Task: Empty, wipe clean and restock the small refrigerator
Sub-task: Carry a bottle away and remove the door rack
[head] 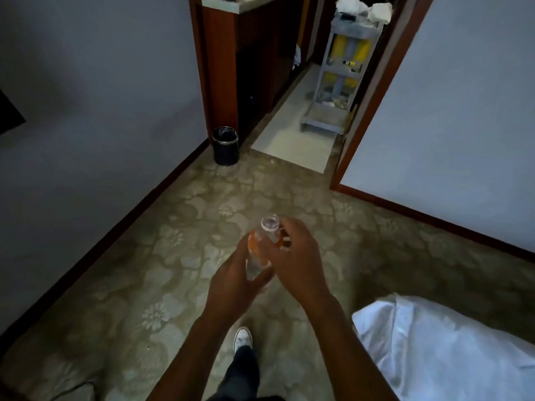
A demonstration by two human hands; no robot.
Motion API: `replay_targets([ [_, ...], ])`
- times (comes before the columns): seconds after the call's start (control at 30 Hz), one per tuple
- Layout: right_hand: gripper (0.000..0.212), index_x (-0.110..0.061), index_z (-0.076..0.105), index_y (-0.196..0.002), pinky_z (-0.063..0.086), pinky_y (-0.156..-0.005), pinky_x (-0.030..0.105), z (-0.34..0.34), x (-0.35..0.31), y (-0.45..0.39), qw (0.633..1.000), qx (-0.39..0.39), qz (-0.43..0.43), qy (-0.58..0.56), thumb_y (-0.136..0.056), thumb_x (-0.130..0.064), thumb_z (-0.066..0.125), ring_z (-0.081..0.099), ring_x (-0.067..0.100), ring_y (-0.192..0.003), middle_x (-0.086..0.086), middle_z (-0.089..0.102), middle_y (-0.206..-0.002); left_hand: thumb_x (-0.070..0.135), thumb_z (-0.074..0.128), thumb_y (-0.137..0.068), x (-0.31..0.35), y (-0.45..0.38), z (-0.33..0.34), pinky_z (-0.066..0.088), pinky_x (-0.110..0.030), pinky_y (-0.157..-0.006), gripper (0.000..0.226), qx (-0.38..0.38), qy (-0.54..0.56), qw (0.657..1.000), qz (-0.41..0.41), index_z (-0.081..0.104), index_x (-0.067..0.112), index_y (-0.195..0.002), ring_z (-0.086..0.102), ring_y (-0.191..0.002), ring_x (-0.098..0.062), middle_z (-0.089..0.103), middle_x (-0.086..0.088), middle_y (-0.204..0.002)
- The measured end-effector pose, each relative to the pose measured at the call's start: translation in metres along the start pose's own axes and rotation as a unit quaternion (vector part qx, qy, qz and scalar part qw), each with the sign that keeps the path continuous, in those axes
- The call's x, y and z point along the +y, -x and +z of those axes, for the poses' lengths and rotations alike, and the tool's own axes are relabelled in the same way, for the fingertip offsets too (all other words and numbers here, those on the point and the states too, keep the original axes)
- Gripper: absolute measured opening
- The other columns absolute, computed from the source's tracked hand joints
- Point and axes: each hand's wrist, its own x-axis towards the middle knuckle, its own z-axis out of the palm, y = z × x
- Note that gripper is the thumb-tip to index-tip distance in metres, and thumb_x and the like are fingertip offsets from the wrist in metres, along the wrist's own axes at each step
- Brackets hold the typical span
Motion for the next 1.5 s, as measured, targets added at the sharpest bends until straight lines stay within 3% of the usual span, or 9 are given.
replay_targets([
  [0.13, 0.033, -0.026, 0.067, -0.114, 0.056, -0.083, 0.032, 0.005, -0.004, -0.086, 0.998, 0.012, -0.022, 0.055, -0.090, -0.049, 0.069, 0.059, 0.001, -0.093, -0.015, 0.059, -0.106, 0.076, 0.058, -0.083, -0.019, -0.084, -0.003, 0.046, -0.049, -0.108, 0.082, 0.008, -0.107, 0.993, 0.045, 0.035, 0.035, -0.150, 0.058, -0.120, 0.002, 0.059, 0.021, -0.136],
  [0.23, 0.035, -0.026, 0.068, -0.112, 0.057, -0.081, 0.032, 0.007, -0.001, -0.143, 0.997, 0.033, -0.028, 0.063, -0.088, -0.052, 0.069, 0.059, 0.002, -0.092, -0.015, 0.059, -0.105, 0.091, 0.032, -0.081, -0.030, -0.139, -0.004, 0.017, -0.055, -0.125, 0.104, 0.005, -0.211, 0.976, 0.045, 0.021, 0.025, -0.160, 0.029, -0.151, -0.014, 0.033, 0.007, -0.164],
  [0.3, 0.035, -0.026, 0.068, -0.111, 0.057, -0.080, 0.032, 0.008, 0.004, -0.172, 0.996, 0.037, -0.032, 0.071, -0.089, -0.053, 0.069, 0.060, 0.002, -0.093, -0.016, 0.058, -0.105, 0.095, 0.022, -0.080, -0.034, -0.167, -0.001, 0.007, -0.055, -0.126, 0.112, 0.006, -0.263, 0.964, 0.040, 0.015, 0.021, -0.162, 0.010, -0.158, -0.020, 0.017, -0.001, -0.170],
  [0.53, 0.036, -0.025, 0.068, -0.111, 0.058, -0.081, 0.036, 0.011, 0.041, -0.285, 0.998, 0.013, -0.010, 0.068, -0.087, -0.052, 0.071, 0.060, 0.004, -0.092, -0.015, 0.057, -0.105, 0.095, 0.025, -0.082, -0.046, -0.263, 0.017, -0.002, -0.058, -0.124, 0.113, 0.010, -0.335, 0.942, 0.019, 0.017, 0.017, -0.163, -0.004, -0.158, -0.027, 0.005, -0.008, -0.171],
  [0.8, 0.032, -0.025, 0.069, -0.107, 0.045, -0.073, 0.017, 0.010, 0.089, -0.459, 0.996, -0.026, -0.029, 0.081, -0.085, -0.047, 0.075, 0.057, 0.004, -0.089, -0.012, 0.058, -0.100, 0.096, 0.022, -0.081, -0.054, -0.420, 0.051, -0.001, -0.062, -0.124, 0.114, 0.015, -0.384, 0.923, -0.036, 0.014, 0.018, -0.163, -0.005, -0.157, -0.029, 0.005, -0.010, -0.171],
  [1.1, 0.037, -0.022, 0.068, -0.108, 0.056, -0.080, 0.039, -0.005, 0.122, -0.637, 0.992, -0.078, -0.040, 0.093, -0.085, -0.051, 0.072, 0.059, 0.010, -0.091, -0.008, 0.058, -0.101, 0.096, 0.016, -0.081, -0.028, -0.580, 0.083, -0.014, -0.058, -0.122, 0.111, 0.031, -0.402, 0.912, -0.074, -0.002, 0.024, -0.164, -0.019, -0.155, -0.027, -0.011, -0.005, -0.170],
  [1.23, 0.036, -0.023, 0.067, -0.104, 0.056, -0.079, 0.040, -0.002, 0.132, -0.695, 0.991, -0.088, -0.043, 0.088, -0.085, -0.053, 0.070, 0.058, 0.011, -0.090, -0.010, 0.055, -0.099, 0.095, 0.019, -0.080, -0.031, -0.638, 0.088, -0.008, -0.061, -0.123, 0.111, 0.037, -0.401, 0.911, -0.089, 0.005, 0.024, -0.164, -0.013, -0.156, -0.029, -0.005, -0.007, -0.171],
  [1.37, 0.038, -0.023, 0.066, -0.110, 0.057, -0.079, 0.033, 0.012, 0.140, -0.749, 0.990, -0.096, -0.046, 0.098, -0.087, -0.054, 0.069, 0.059, 0.008, -0.091, -0.010, 0.056, -0.103, 0.094, 0.023, -0.079, -0.041, -0.693, 0.088, -0.004, -0.062, -0.123, 0.112, 0.039, -0.393, 0.914, -0.093, 0.012, 0.022, -0.164, -0.005, -0.157, -0.030, 0.002, -0.008, -0.172],
  [1.5, 0.041, -0.023, 0.065, -0.116, 0.056, -0.079, 0.029, 0.035, 0.142, -0.805, 0.988, -0.107, -0.048, 0.104, -0.089, -0.053, 0.068, 0.059, 0.008, -0.094, -0.008, 0.059, -0.105, 0.095, 0.019, -0.078, -0.060, -0.750, 0.081, -0.011, -0.059, -0.122, 0.113, 0.032, -0.396, 0.912, -0.102, 0.008, 0.022, -0.164, -0.009, -0.157, -0.029, 0.000, -0.008, -0.171],
])
